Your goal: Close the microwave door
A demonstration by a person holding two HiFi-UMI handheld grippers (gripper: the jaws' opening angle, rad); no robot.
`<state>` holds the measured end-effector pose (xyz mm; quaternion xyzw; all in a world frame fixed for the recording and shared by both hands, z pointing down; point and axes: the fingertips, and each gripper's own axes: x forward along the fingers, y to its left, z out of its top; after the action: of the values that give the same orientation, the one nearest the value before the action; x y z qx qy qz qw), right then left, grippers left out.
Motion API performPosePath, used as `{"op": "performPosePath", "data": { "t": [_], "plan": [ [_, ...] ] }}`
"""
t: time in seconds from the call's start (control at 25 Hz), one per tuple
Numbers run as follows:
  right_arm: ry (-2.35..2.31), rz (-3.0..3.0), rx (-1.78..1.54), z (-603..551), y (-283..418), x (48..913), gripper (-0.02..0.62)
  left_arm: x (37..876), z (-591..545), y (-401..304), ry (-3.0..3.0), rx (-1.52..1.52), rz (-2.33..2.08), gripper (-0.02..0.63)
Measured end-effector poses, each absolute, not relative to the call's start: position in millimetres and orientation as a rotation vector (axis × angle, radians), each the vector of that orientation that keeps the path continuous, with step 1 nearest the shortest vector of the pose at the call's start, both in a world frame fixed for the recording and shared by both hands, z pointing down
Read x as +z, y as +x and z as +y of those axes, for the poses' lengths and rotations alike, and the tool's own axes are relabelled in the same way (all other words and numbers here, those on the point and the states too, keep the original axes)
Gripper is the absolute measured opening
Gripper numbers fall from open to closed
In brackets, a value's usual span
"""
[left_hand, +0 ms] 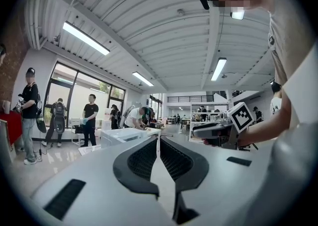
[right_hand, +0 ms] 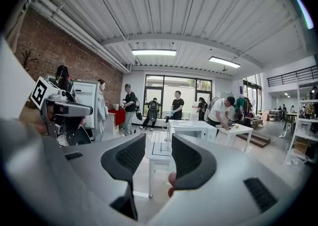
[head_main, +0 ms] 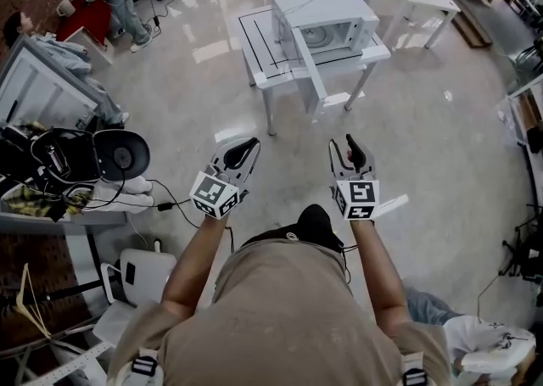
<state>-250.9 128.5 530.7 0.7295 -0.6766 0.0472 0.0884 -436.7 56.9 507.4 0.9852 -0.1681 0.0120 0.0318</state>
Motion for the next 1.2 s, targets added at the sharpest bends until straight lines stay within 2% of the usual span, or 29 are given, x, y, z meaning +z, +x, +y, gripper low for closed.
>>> {"op": "performPosePath", "data": {
  "t": [0.6, 0.84, 1.2],
  "plan": [
    [2.029, -2.001, 0.14, 30.7, -182.9, 591.8, 0.153, 528.0, -1.0, -365.5, 3.022, 0.184, -0.6, 0.015],
    [1.942, -2.007, 0.158, -7.1, -170.6, 619.6, 0.153, 544.6, -22.2, -330.8, 3.002, 0.271, -0.635, 0.015],
    [1.809, -1.967, 0.188, -45.9, -168.1, 671.4, 0.152, 560.6, -30.4, -321.7, 2.899, 0.338, -0.73, 0.015]
  ]
}}
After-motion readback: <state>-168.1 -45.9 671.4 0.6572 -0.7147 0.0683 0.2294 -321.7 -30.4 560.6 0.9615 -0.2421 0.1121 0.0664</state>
